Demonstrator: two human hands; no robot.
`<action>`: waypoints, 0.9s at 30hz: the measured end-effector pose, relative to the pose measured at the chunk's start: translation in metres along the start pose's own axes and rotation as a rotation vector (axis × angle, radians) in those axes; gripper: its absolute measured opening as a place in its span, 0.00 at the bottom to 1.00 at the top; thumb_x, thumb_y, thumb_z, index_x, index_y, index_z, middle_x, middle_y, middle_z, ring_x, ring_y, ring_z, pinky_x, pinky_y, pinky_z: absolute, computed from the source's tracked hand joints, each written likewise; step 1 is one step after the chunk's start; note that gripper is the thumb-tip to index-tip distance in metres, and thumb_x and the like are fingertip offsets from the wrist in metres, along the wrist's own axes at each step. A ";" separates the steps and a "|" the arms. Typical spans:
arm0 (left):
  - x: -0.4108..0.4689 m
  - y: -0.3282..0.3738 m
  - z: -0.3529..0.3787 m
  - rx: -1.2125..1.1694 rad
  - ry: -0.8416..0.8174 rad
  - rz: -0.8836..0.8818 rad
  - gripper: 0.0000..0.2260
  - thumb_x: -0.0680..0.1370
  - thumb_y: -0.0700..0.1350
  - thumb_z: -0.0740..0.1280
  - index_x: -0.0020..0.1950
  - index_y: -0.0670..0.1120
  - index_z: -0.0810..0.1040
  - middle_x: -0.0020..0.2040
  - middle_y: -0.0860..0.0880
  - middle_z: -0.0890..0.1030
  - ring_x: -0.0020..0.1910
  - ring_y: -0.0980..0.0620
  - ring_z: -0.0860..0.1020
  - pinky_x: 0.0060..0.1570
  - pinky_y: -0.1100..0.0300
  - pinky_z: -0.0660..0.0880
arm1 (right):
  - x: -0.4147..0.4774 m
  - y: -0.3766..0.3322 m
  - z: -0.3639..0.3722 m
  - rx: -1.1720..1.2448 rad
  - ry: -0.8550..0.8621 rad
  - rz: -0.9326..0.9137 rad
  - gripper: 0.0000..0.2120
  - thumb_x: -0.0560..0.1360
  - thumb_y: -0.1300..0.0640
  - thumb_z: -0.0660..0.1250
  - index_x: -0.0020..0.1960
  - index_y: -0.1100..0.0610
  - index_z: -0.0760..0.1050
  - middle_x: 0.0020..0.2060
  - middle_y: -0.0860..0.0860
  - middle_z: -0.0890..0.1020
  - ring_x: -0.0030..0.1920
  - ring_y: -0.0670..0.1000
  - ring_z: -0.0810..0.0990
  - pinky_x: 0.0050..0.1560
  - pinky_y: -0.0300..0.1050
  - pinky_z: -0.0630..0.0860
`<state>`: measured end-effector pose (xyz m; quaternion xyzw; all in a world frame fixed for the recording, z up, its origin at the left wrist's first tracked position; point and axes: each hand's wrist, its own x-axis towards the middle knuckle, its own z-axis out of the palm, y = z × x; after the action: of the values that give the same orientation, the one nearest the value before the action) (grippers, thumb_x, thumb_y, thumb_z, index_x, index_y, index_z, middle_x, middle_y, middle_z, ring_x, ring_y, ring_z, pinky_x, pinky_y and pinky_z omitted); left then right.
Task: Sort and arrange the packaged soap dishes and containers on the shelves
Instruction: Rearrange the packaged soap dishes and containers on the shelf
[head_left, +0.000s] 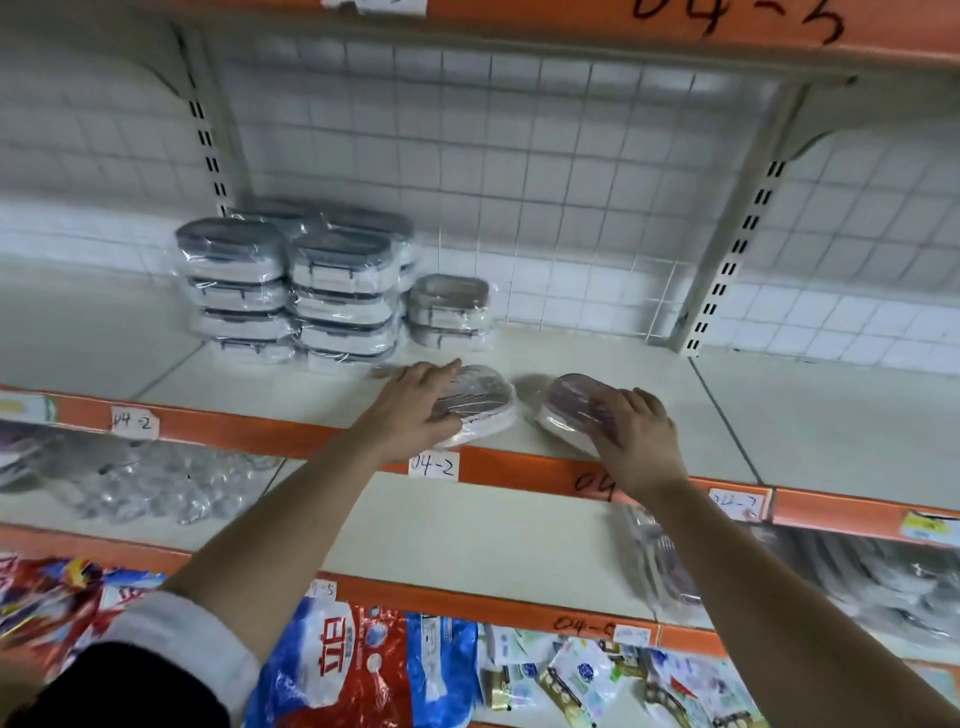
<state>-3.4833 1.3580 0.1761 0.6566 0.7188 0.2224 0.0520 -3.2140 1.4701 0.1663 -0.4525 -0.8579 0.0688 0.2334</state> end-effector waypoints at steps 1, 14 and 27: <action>0.008 -0.007 -0.001 -0.001 -0.041 0.006 0.29 0.77 0.50 0.66 0.77 0.49 0.62 0.72 0.45 0.65 0.70 0.45 0.63 0.71 0.53 0.60 | 0.005 -0.002 0.004 -0.009 -0.020 0.018 0.21 0.76 0.59 0.64 0.69 0.53 0.71 0.66 0.52 0.75 0.70 0.61 0.65 0.67 0.57 0.65; 0.074 -0.038 0.004 0.094 0.139 0.150 0.31 0.68 0.67 0.70 0.63 0.49 0.72 0.61 0.50 0.73 0.61 0.50 0.69 0.57 0.58 0.64 | 0.068 -0.021 0.043 0.098 0.089 0.172 0.22 0.71 0.46 0.71 0.58 0.58 0.72 0.57 0.53 0.75 0.67 0.58 0.65 0.62 0.56 0.69; 0.171 -0.027 -0.047 0.282 0.241 0.087 0.29 0.75 0.60 0.67 0.69 0.46 0.67 0.67 0.43 0.70 0.67 0.44 0.66 0.69 0.53 0.57 | 0.081 -0.020 0.062 -0.007 0.141 0.144 0.32 0.68 0.34 0.55 0.59 0.56 0.73 0.59 0.53 0.76 0.69 0.61 0.64 0.61 0.61 0.68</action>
<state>-3.5480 1.5107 0.2455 0.6562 0.7150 0.1986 -0.1368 -3.2965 1.5301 0.1460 -0.5178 -0.8047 0.0502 0.2860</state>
